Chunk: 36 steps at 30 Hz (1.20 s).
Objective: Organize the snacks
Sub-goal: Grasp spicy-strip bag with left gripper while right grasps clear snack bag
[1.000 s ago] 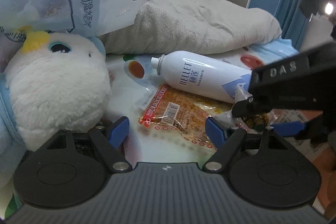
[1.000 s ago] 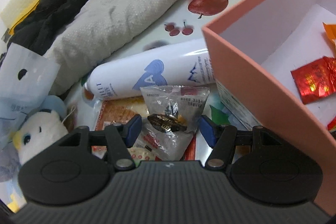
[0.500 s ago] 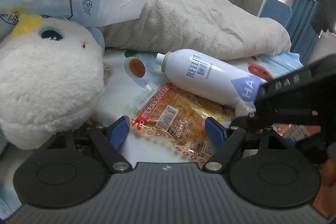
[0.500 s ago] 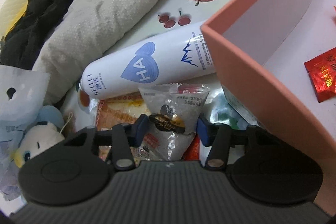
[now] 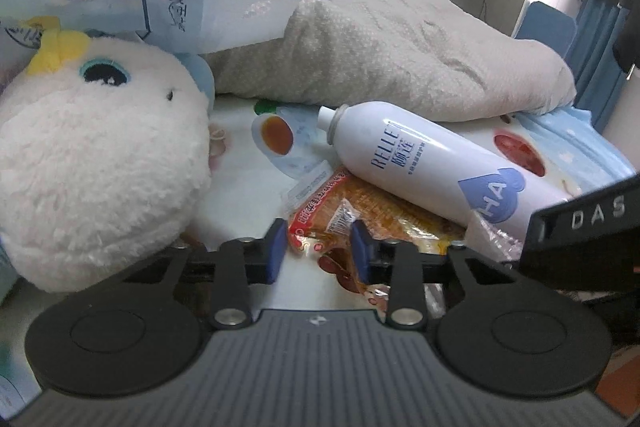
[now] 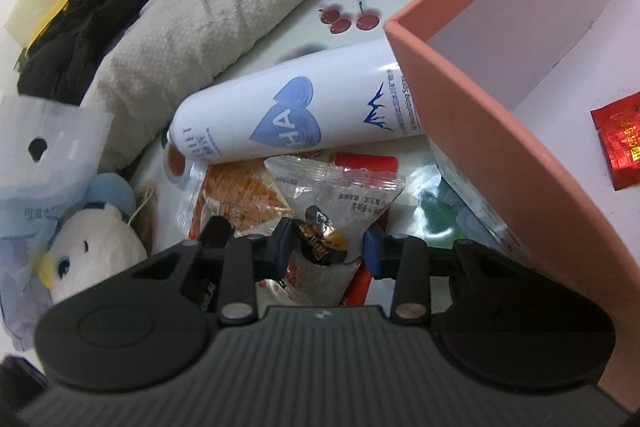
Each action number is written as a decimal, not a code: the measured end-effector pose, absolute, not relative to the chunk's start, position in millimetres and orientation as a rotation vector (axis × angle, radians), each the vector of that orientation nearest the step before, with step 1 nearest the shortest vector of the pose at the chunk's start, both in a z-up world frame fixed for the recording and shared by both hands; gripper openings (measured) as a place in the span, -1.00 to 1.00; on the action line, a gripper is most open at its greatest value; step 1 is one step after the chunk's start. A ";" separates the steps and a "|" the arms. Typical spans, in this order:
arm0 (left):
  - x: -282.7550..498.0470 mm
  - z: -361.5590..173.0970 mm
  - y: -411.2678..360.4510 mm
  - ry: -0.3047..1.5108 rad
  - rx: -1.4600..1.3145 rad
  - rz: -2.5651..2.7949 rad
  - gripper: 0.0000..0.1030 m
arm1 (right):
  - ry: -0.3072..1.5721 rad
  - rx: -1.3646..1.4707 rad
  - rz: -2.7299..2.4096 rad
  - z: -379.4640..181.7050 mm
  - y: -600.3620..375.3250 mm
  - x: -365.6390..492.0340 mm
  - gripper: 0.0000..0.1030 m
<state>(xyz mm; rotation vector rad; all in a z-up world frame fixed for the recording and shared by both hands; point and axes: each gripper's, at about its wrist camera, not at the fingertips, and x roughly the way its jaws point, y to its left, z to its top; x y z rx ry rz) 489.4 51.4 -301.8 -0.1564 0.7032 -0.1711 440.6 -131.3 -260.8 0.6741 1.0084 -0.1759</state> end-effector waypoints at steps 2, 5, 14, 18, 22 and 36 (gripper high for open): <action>488.1 -300.1 52.1 0.715 -0.166 -0.169 -0.30 | 1.012 0.661 -0.166 -260.2 -130.6 437.6 -0.27; 482.4 -298.4 52.9 0.724 -0.180 -0.159 -0.31 | 1.017 0.634 -0.150 -257.7 -128.1 429.5 -0.29; 437.4 -290.8 64.6 0.759 -0.215 -0.104 -0.32 | 1.059 0.565 -0.085 -251.1 -124.6 393.6 -0.32; 408.7 -287.1 73.1 0.781 -0.235 -0.074 -0.32 | 1.088 0.544 -0.059 -248.3 -122.2 371.8 -0.34; 373.8 -284.4 82.3 0.806 -0.262 -0.036 -0.32 | 1.109 0.504 -0.032 -244.3 -119.2 348.4 -0.36; 248.8 -273.7 100.8 0.872 -0.321 0.057 -0.32 | 1.146 0.361 0.076 -234.1 -115.5 255.4 -0.41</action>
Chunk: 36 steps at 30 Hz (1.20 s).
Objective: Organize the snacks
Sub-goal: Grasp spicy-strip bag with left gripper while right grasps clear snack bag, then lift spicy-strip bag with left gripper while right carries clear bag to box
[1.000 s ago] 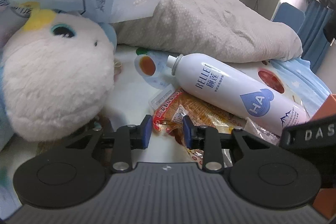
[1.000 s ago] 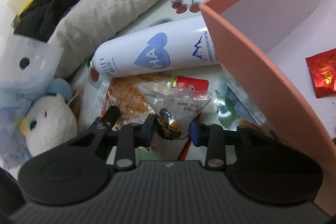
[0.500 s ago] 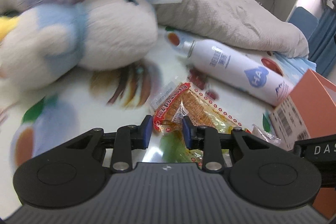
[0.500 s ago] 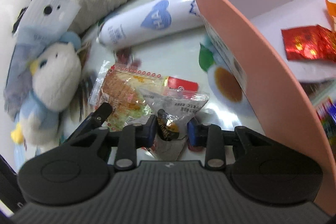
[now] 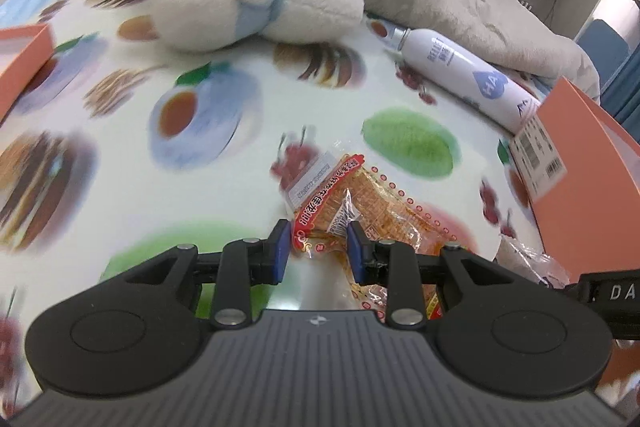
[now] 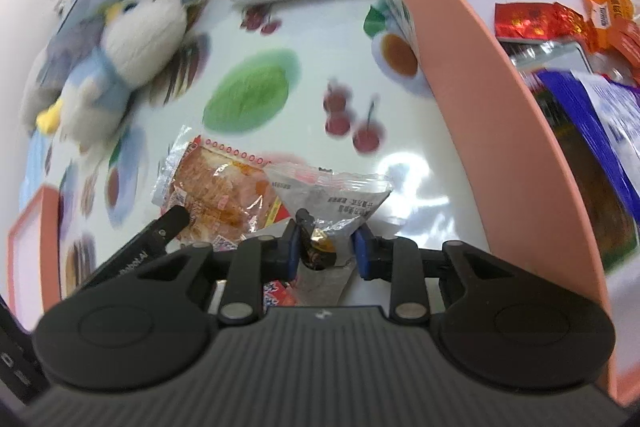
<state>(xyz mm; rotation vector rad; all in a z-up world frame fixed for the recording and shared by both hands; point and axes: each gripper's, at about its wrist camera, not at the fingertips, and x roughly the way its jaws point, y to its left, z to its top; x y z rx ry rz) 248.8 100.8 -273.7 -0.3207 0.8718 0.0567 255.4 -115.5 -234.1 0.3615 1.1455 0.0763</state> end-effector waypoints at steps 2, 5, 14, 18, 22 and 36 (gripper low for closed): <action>233.8 -271.4 103.0 0.886 -0.355 0.057 -0.32 | 1.144 0.336 0.097 -233.3 -115.2 240.0 -0.41; 211.0 -267.2 108.8 0.890 -0.398 0.080 -0.33 | 1.136 0.303 0.122 -229.8 -113.3 220.7 -0.41; 175.8 -241.5 113.3 0.861 -0.427 0.107 -0.33 | 1.109 0.286 0.192 -211.6 -115.8 194.3 -0.41; 175.4 -218.2 110.6 0.826 -0.412 0.093 -0.33 | 1.061 0.287 0.215 -192.3 -118.5 194.2 -0.41; 179.1 -190.6 107.0 0.786 -0.389 0.078 -0.33 | 1.011 0.282 0.229 -167.6 -123.1 195.9 -0.41; 184.2 -112.8 86.2 0.671 -0.339 0.019 -0.33 | 0.866 0.268 0.230 -105.7 -165.3 198.9 -0.41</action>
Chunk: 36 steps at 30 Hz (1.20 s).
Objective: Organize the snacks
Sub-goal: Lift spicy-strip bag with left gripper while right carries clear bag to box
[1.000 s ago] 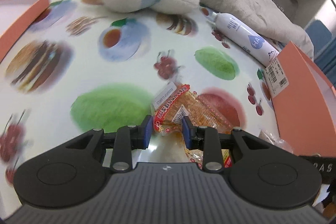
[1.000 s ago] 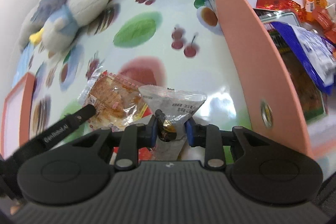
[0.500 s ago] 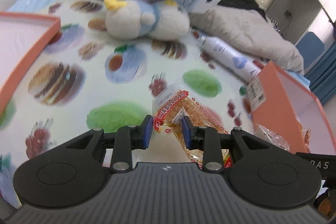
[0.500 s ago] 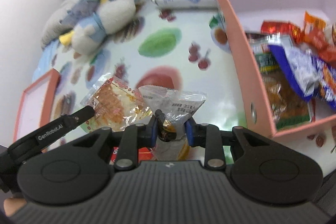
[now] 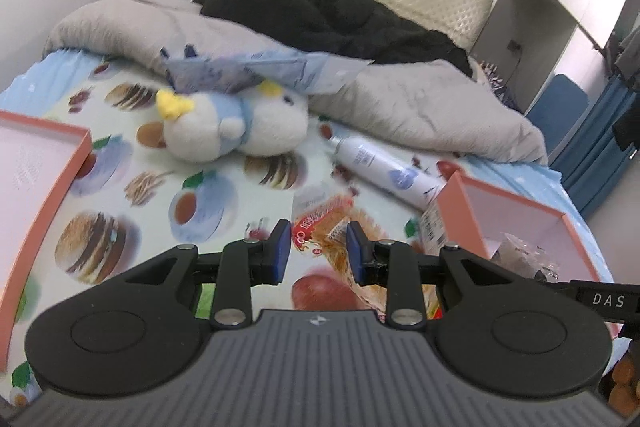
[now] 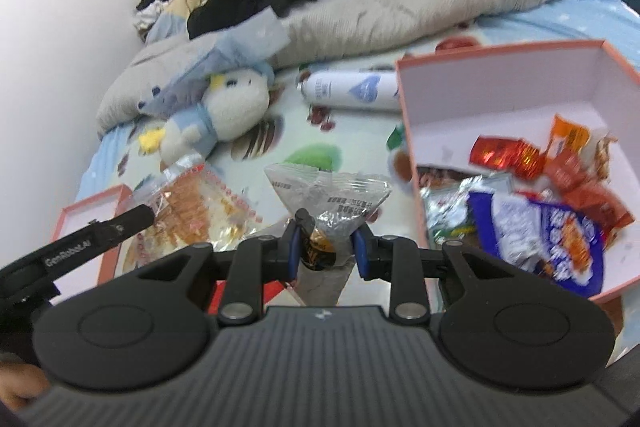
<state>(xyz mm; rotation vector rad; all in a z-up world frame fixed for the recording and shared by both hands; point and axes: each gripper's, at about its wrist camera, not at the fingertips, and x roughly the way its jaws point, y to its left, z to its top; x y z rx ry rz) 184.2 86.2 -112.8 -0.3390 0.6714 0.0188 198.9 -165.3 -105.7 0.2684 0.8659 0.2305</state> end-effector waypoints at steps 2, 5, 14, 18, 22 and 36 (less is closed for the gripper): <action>185.9 -103.4 82.0 0.658 -0.335 0.004 -0.44 | 0.851 0.274 0.221 -99.7 -173.5 199.3 -0.41; 190.5 -93.1 73.1 0.645 -0.336 -0.027 -0.76 | 0.827 0.278 0.203 -93.1 -186.0 199.8 -0.41; 195.5 -122.4 60.5 0.716 -0.341 -0.048 -0.77 | 0.858 0.300 0.170 -108.5 -207.7 195.5 -0.41; 185.7 -140.8 71.5 0.755 -0.329 -0.036 -0.76 | 0.881 0.311 0.180 -119.0 -206.5 193.0 -0.41; 172.1 -155.8 92.0 0.788 -0.329 -0.044 -0.74 | 0.894 0.315 0.191 -127.7 -202.6 191.3 -0.41; 158.7 -221.2 93.2 0.969 -0.106 -0.115 0.77 | 0.918 0.339 0.190 -142.9 -201.2 182.4 -0.41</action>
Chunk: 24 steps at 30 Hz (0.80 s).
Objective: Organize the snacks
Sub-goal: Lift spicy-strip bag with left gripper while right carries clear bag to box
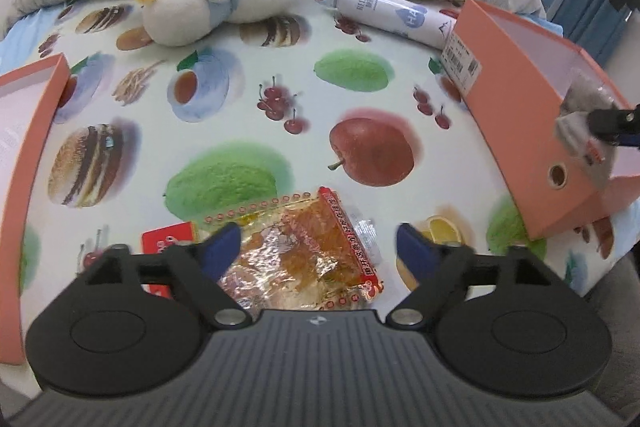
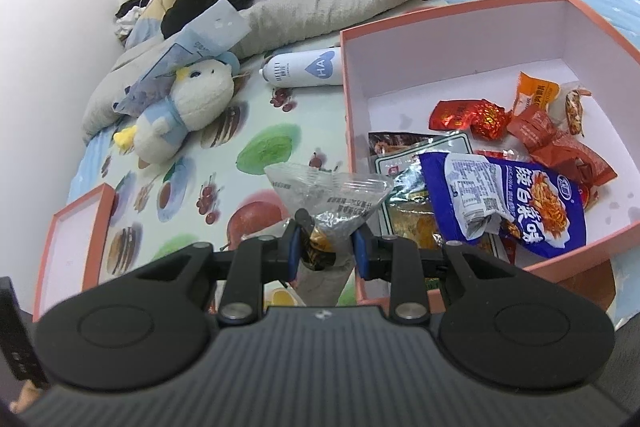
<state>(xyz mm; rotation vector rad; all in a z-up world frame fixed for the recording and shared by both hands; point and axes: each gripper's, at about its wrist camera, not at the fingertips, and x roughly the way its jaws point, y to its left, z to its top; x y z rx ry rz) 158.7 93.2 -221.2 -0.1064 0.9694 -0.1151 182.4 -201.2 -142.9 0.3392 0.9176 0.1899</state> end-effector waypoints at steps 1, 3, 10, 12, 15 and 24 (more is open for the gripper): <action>160.7 -225.7 89.3 0.978 -0.100 -0.115 0.80 | 0.916 0.343 0.190 -143.1 -201.9 181.8 -0.41; 165.8 -236.9 80.8 1.010 -0.082 -0.114 0.87 | 0.913 0.340 0.190 -143.2 -202.2 179.7 -0.41; 173.7 -269.3 55.4 1.060 0.060 -0.031 0.89 | 0.907 0.329 0.198 -142.7 -203.3 178.7 -0.41; 174.0 -272.7 57.7 1.053 0.040 -0.010 0.89 | 0.907 0.337 0.199 -142.8 -204.8 178.3 -0.41; 174.5 -276.0 60.1 1.043 0.034 0.002 0.88 | 0.906 0.341 0.201 -143.4 -205.7 178.0 -0.41; 175.8 -271.9 62.6 1.040 0.019 0.036 0.52 | 0.906 0.333 0.209 -142.7 -204.0 178.3 -0.41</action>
